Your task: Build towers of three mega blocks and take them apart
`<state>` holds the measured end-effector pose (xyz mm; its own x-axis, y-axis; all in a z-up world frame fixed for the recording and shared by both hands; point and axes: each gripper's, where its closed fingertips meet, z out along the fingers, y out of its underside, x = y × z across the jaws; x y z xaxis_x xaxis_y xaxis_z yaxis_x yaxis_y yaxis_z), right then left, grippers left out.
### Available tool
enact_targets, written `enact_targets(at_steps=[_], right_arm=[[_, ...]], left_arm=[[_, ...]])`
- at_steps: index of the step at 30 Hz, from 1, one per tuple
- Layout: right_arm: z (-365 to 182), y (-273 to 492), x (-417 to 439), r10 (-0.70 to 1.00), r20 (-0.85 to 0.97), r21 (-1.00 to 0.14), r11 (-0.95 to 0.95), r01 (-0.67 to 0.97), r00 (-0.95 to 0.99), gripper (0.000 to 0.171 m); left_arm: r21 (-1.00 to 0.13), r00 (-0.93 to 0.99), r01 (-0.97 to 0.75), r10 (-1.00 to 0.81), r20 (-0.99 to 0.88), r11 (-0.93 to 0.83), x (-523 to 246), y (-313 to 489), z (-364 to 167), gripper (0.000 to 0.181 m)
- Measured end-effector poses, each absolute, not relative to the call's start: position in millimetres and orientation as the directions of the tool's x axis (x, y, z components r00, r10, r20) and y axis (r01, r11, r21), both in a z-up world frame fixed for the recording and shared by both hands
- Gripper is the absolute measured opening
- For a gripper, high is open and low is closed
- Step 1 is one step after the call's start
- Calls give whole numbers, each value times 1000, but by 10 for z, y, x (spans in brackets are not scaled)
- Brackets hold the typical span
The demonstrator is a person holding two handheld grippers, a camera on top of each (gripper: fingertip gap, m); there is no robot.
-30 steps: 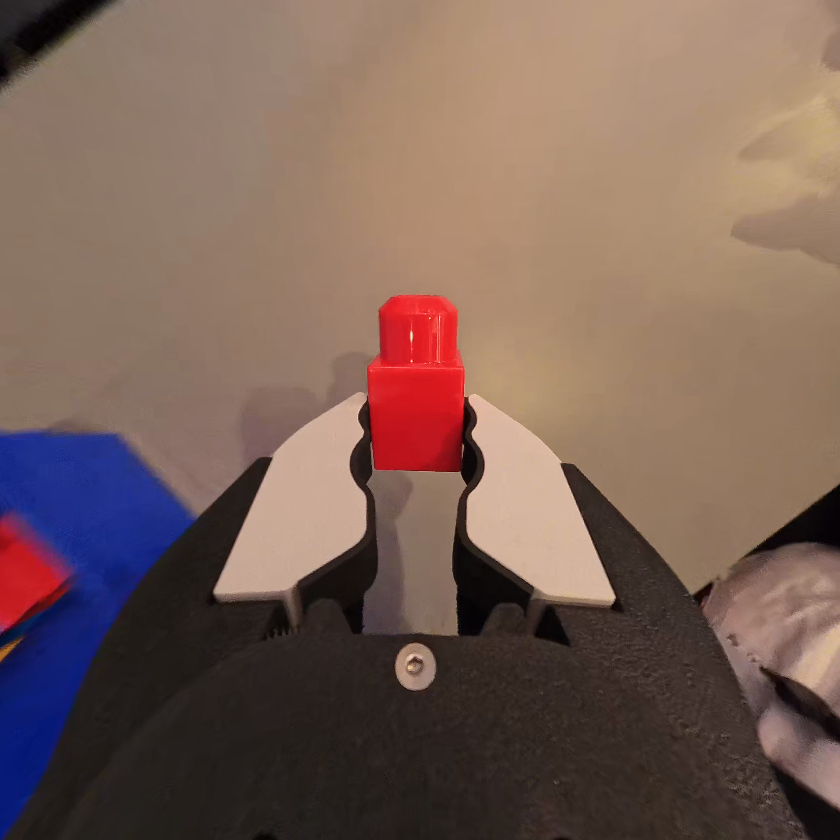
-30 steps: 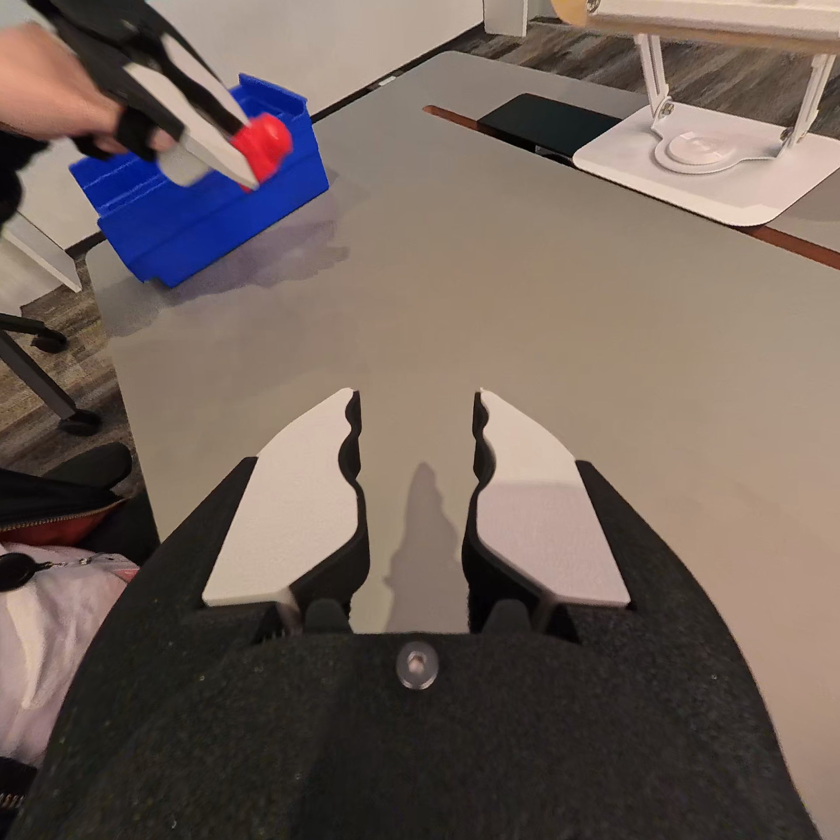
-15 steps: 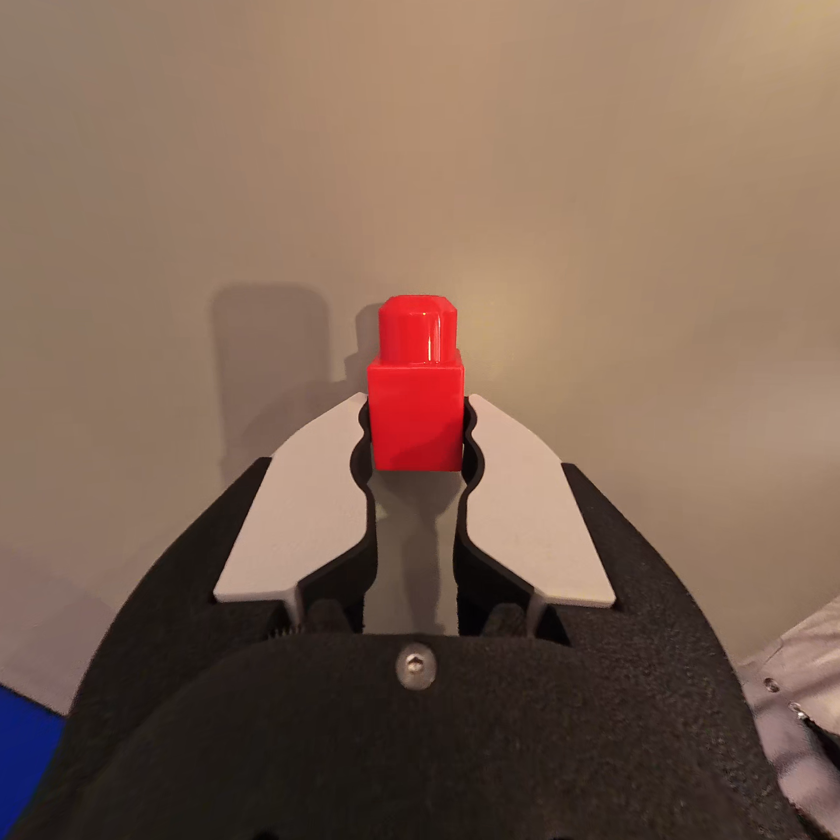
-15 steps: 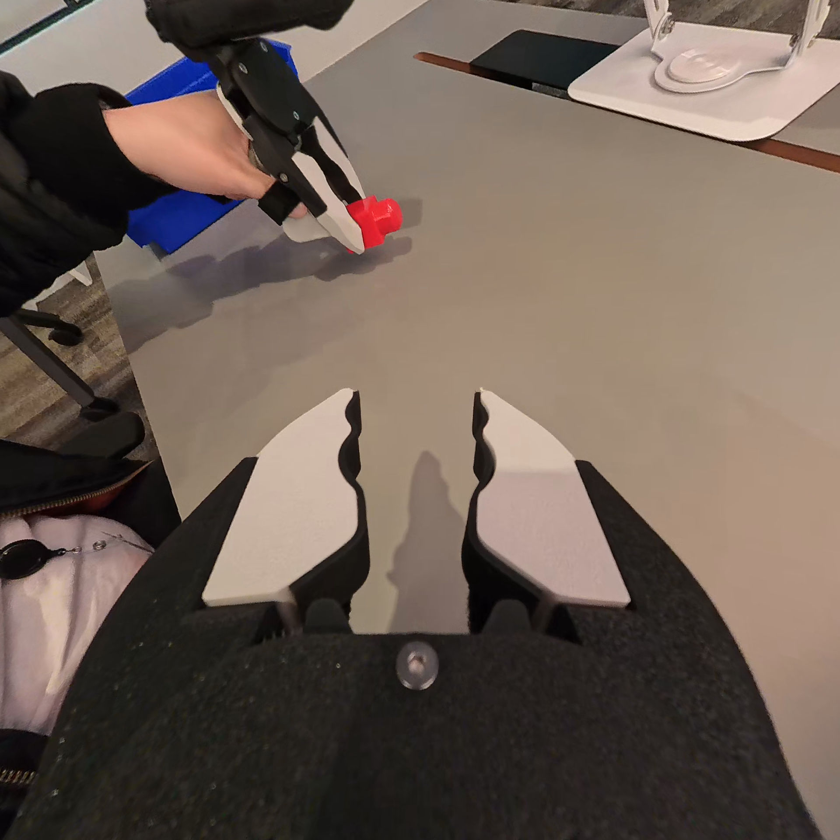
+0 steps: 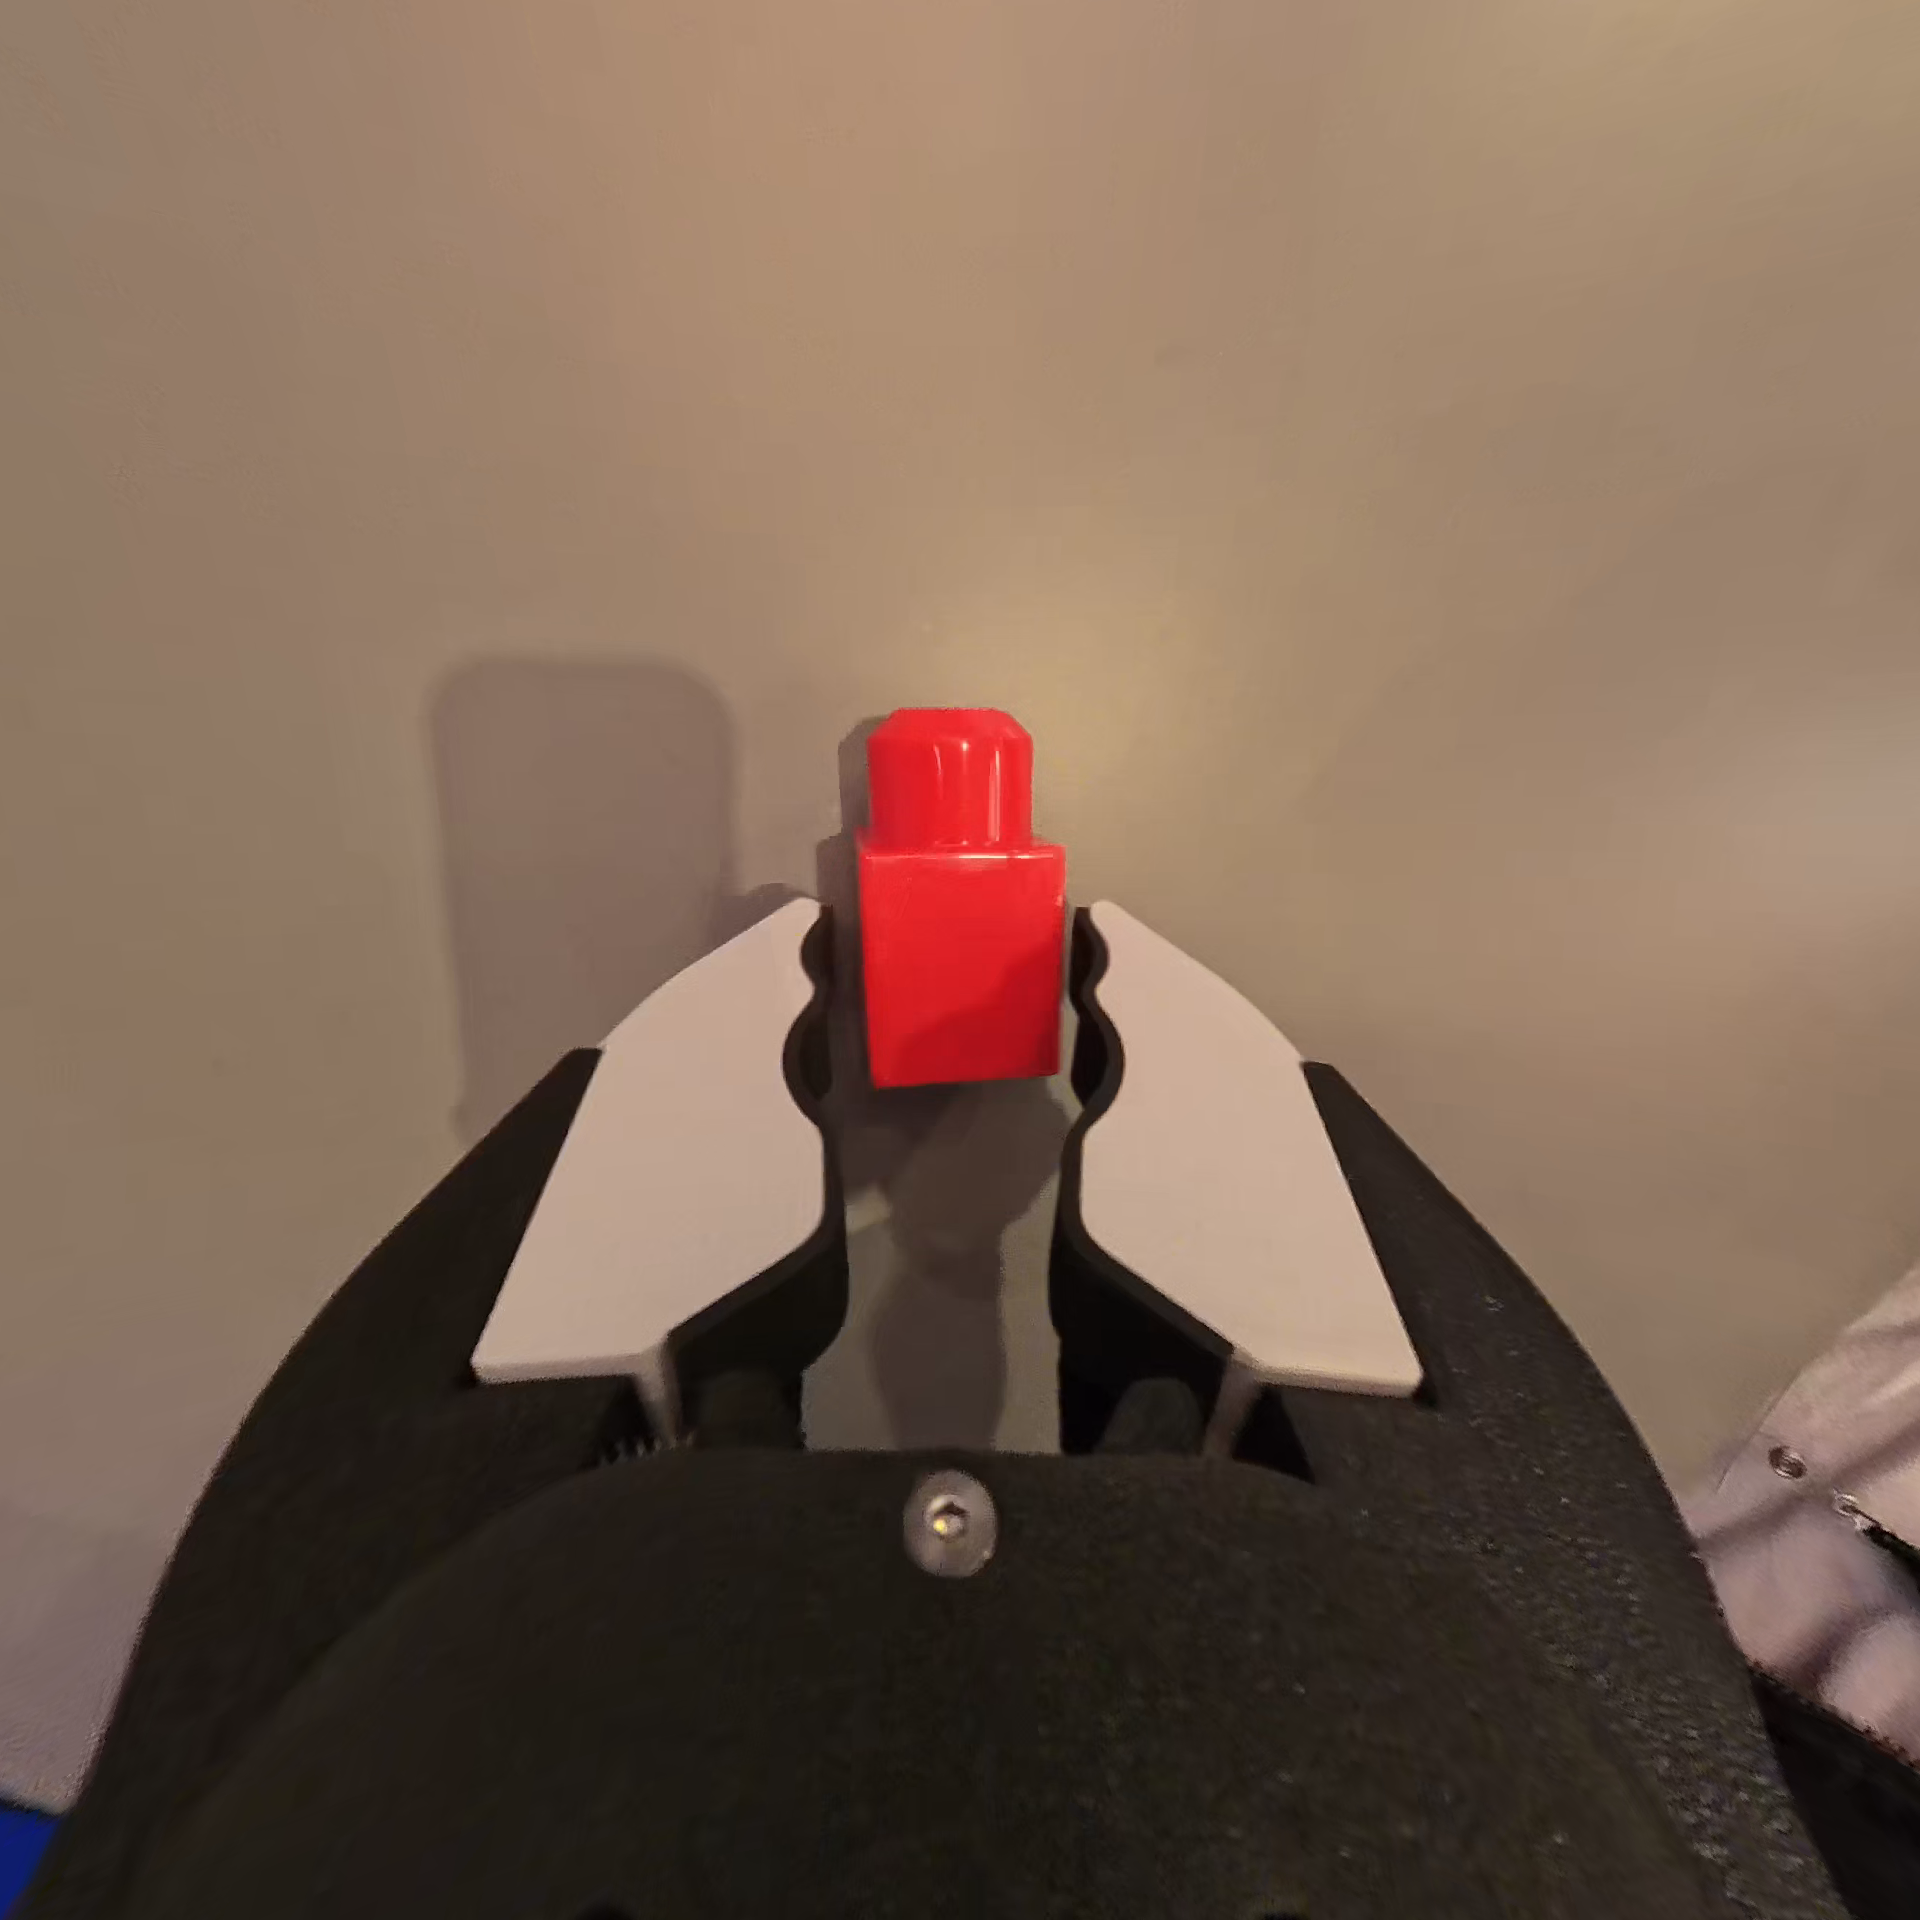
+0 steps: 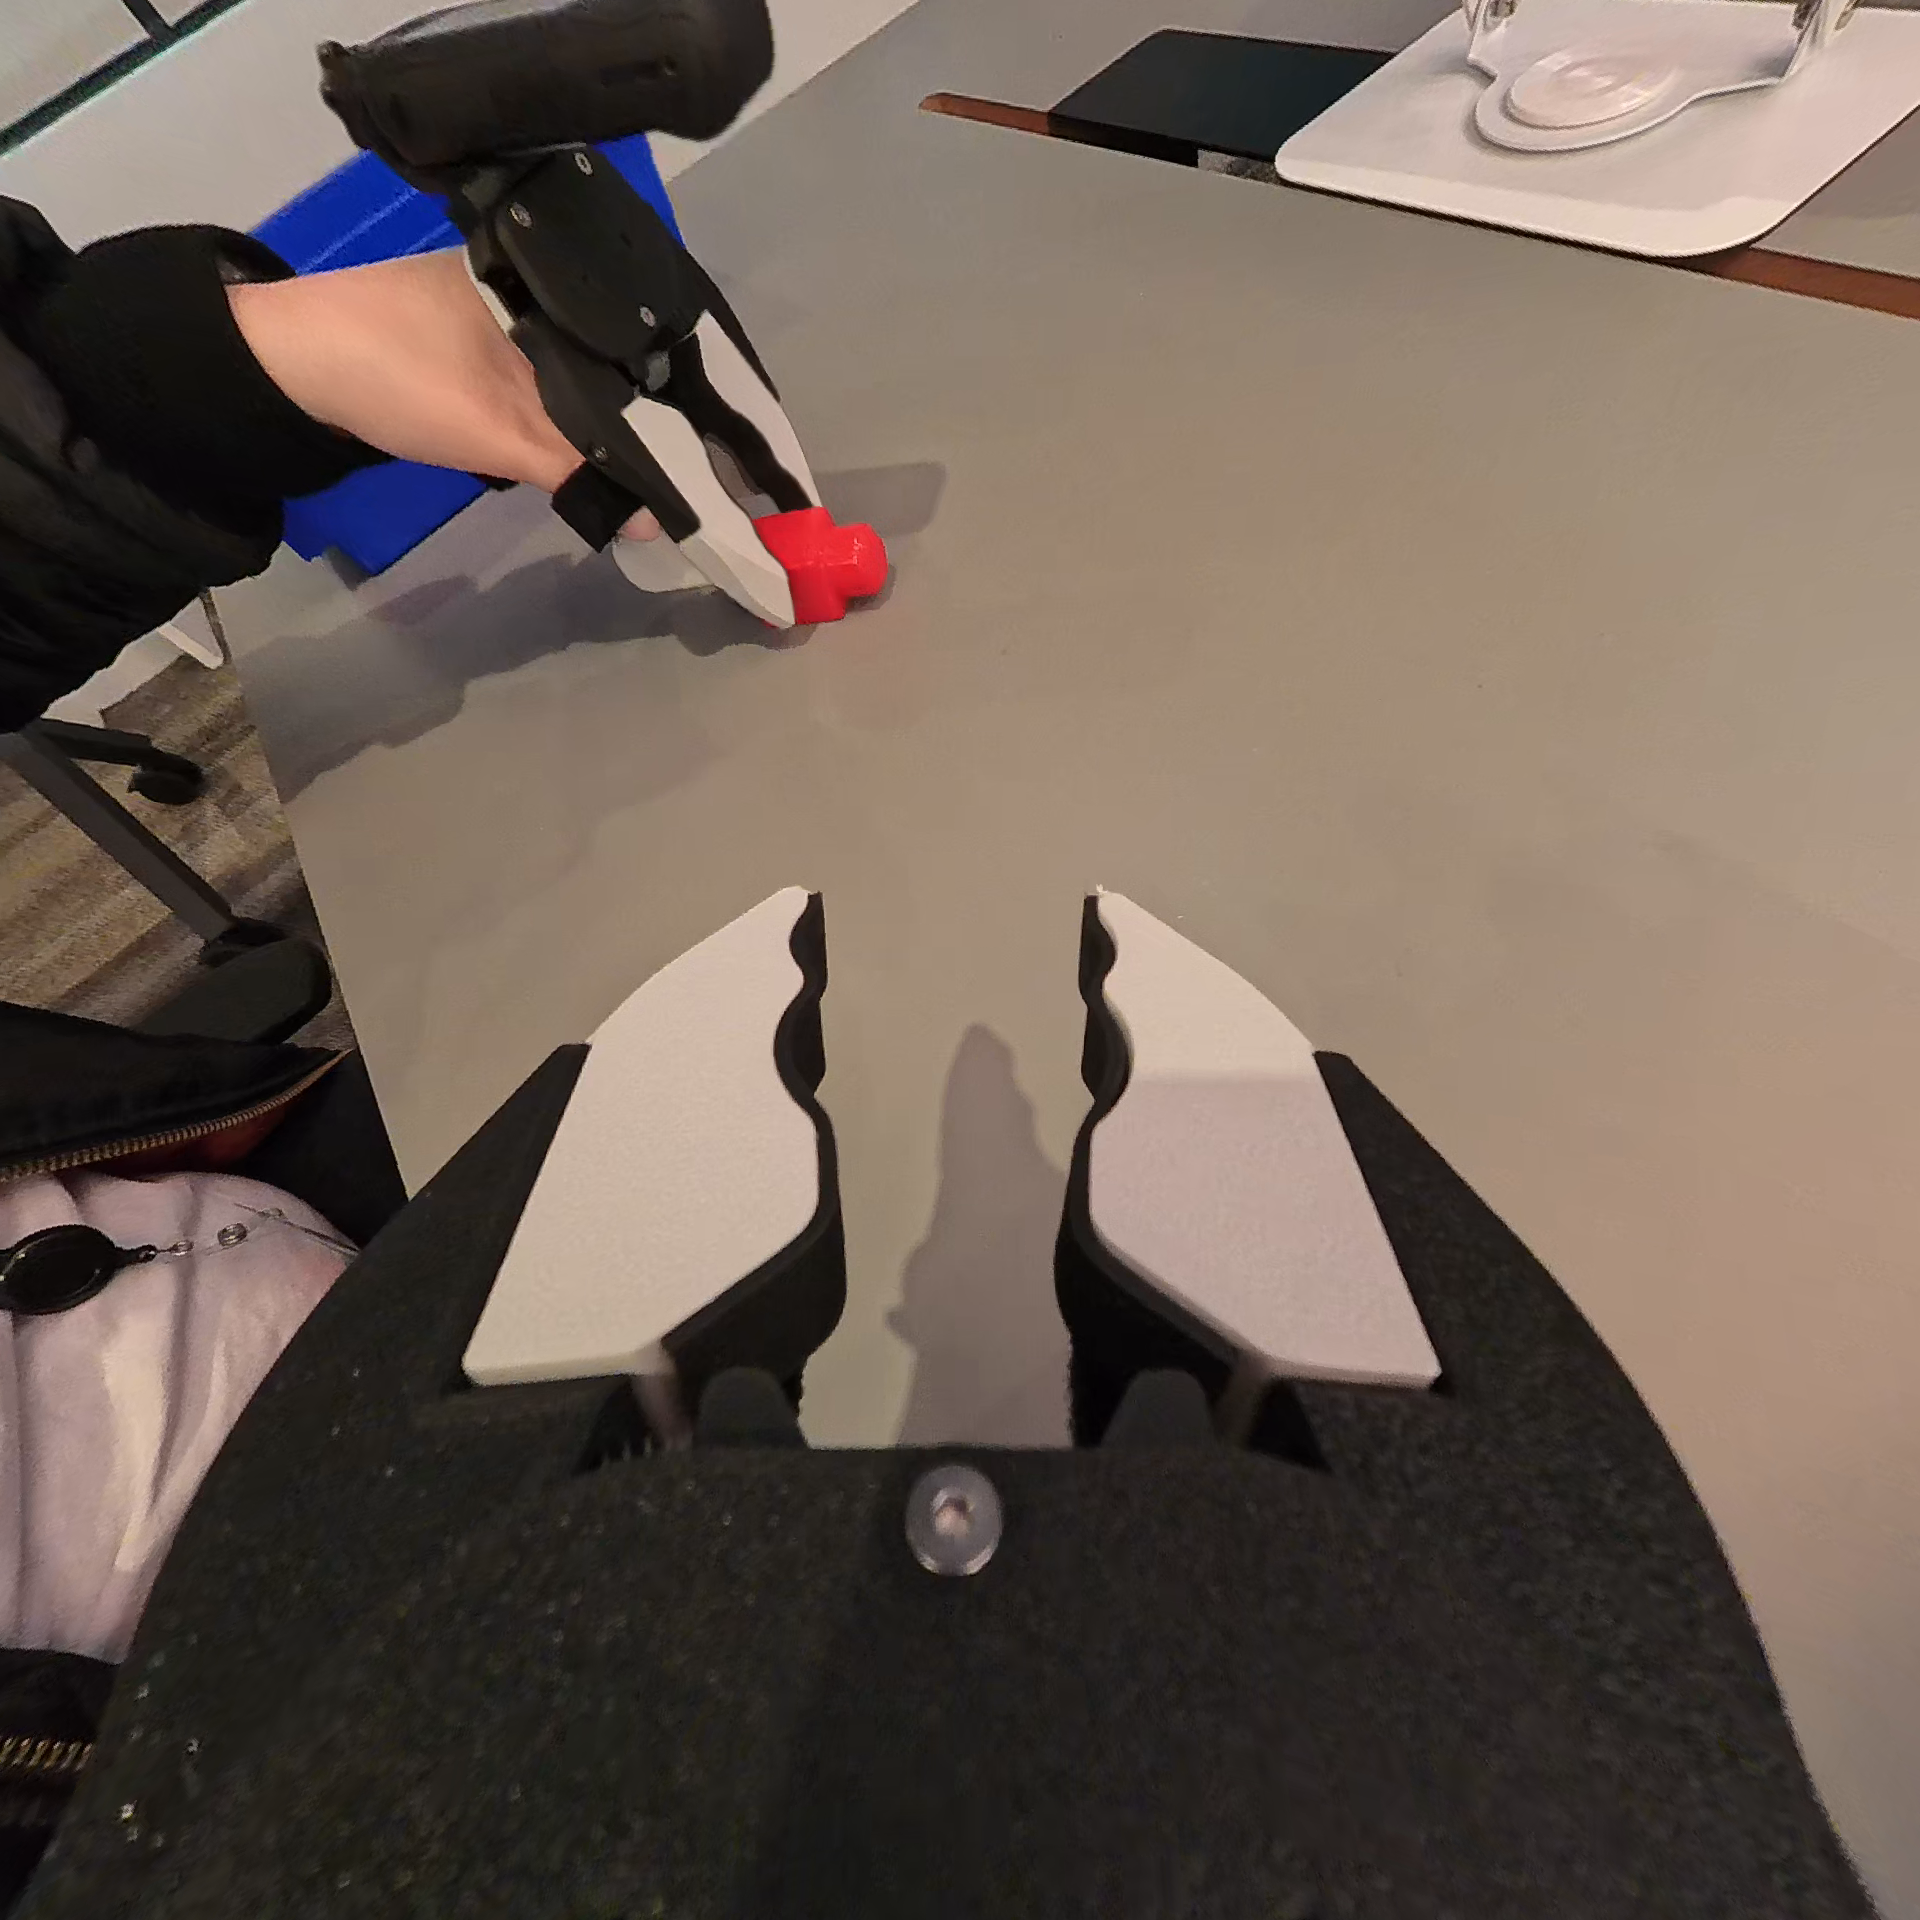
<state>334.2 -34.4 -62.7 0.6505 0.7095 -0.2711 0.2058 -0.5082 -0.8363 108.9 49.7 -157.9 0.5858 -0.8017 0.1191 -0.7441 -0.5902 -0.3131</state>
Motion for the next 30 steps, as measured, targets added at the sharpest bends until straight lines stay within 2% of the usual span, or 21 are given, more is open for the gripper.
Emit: enact_targets(at_steps=[3, 5, 7, 10, 12, 14, 17, 20, 23, 27, 30], right_arm=[[-632, -336, 3345, 708, -274, -835, -511, 204, 651, 46], [-623, -337, 3355, 708, -275, -834, -513, 206, 651, 46], [-613, -346, 3380, 709, -269, -831, -513, 215, 652, 46], [-597, -376, 3434, 713, -256, -828, -510, 232, 653, 46], [-584, -379, 3472, 710, -247, -826, -510, 240, 659, 46], [-566, -358, 3495, 704, -243, -827, -510, 237, 667, 46], [-513, -296, 3490, 689, -256, -834, -512, 204, 678, 46], [-472, -254, 3456, 673, -277, -835, -522, 174, 686, 46], [-497, -257, 3448, 656, -281, -819, -544, 181, 701, 46], [-514, -260, 3474, 632, -275, -802, -567, 190, 724, 46], [-504, -236, 3493, 609, -292, -798, -581, 163, 737, 45]], left_arm=[[-435, 568, -693, -807, 162, -575, 1172, 516, -1294, 57], [-533, 552, -665, -825, 122, -524, 1050, 534, -910, 52], [-614, 571, -646, -821, 4, -453, 667, 570, -414, 50], [-605, 631, -696, -731, -259, -387, -395, 636, 204, 64], [-551, 649, -729, -666, -367, -407, -1132, 656, 338, 61], [-502, 689, -710, -635, -349, -494, -1678, 667, 219, 59], [-519, 756, -633, -602, -256, -574, -2067, 779, -141, 52], [-519, 721, -670, -632, -284, -531, -2183, 939, -516, 54], [-440, 634, -750, -726, -267, -493, -2167, 972, -897, 63], [-356, 438, -884, -807, -397, -304, -2080, 1105, -1102, 65], [-324, 363, -914, -849, -383, -244, -1994, 1190, -1228, 65]])
